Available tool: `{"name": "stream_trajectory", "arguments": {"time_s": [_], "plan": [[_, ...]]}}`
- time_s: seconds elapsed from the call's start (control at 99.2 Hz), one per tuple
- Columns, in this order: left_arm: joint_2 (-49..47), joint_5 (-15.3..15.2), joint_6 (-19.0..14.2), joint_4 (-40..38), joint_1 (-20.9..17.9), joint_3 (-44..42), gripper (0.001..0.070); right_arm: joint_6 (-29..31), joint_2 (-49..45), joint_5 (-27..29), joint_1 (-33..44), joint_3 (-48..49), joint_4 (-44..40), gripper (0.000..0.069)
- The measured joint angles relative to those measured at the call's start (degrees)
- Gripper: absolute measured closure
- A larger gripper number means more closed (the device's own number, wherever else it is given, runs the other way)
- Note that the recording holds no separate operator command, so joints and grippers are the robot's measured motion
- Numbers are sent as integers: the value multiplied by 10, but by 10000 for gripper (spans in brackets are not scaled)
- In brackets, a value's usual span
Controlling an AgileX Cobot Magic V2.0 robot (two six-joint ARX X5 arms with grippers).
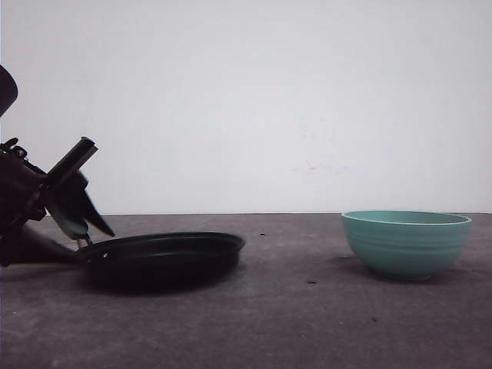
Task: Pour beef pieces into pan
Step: 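Reach the left gripper down and grasp the pan's mint-green handle, then lift the black pan up with the left gripper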
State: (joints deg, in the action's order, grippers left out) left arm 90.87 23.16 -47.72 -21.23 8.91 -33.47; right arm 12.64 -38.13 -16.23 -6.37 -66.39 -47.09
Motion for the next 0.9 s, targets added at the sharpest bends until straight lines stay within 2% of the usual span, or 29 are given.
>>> {"name": "stream_trajectory", "arguments": {"time_s": [0.081,0.212,0.343,0.464,0.574,0.655,0.806,0.897], "plan": [[-1,1,-3,-22,1,0,575,0,0,12,0,0,0,9],[-7,2,-3,-12,0,0,576,-7,0,17,0,0,0,9],[-55,2,5,23,7,1,576,-15,-10,38,0,0,-11,10],[-138,-6,37,57,28,1,578,-23,-52,43,0,-2,-33,10],[-228,-43,72,105,57,1,578,-33,-124,43,0,-2,-47,18],[-286,-67,90,135,75,1,579,-40,-188,43,0,2,-40,86],[-382,-69,102,173,96,1,579,-61,-297,43,4,5,-26,300],[-426,-69,104,203,106,1,579,-67,-356,35,9,5,-14,352]]}}
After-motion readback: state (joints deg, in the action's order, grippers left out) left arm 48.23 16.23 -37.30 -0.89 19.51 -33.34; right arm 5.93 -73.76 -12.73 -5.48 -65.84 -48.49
